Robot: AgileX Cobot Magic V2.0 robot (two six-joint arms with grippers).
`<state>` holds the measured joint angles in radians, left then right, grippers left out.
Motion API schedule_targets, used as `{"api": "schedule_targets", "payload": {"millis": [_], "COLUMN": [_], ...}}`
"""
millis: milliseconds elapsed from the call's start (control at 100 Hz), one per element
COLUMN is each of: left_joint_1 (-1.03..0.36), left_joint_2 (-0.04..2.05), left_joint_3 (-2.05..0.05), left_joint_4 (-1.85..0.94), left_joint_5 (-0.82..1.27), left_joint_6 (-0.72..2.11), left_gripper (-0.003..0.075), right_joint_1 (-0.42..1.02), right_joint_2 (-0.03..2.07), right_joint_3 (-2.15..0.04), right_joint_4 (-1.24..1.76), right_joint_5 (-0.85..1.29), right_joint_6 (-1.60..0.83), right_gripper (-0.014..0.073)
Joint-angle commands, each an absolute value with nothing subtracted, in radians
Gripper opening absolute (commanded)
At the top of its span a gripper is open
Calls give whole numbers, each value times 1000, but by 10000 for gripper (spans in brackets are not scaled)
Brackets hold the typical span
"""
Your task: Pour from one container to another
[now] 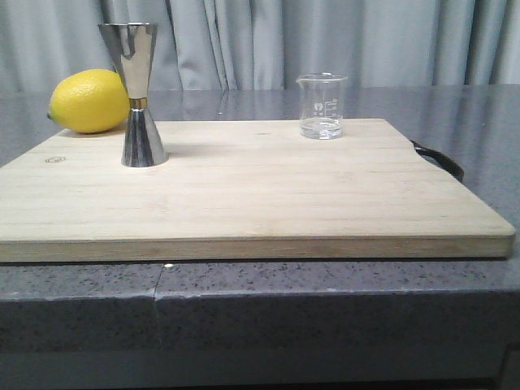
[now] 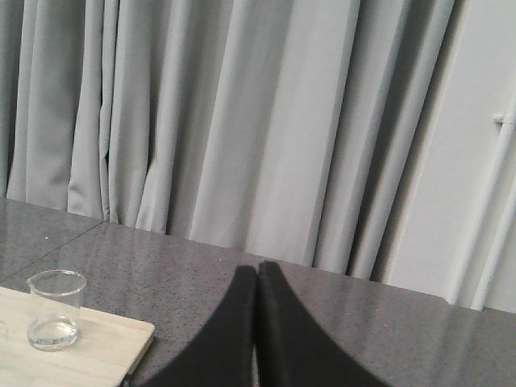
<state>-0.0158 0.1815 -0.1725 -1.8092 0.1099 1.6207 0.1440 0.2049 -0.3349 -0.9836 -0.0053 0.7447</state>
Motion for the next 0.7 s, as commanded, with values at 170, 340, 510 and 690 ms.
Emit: {"api": "schedule_targets", "payload": {"millis": [170,340,510,690], "left_joint_1": [-57,-57,-57,-57], "left_joint_2": [134,73,-16,-30], "left_joint_3": [-201,-194,-118,-5], "left_joint_4": [-1023,-137,12,0], "left_joint_5": [95,176,180,55], "left_joint_6": [949,25,-126,-127], "left_gripper": [-20,-19,-20,-20], "right_joint_1": [140,140,140,140], "right_joint_2": [212,212,212,212], "right_joint_3": [-361,-361,-361,-361], "right_joint_4": [-985,-985,-985,-985], "right_joint_5": [-44,-44,-44,-44], "right_joint_6": [743,743,743,743], "right_gripper": [-75,-75,-75,-75]}}
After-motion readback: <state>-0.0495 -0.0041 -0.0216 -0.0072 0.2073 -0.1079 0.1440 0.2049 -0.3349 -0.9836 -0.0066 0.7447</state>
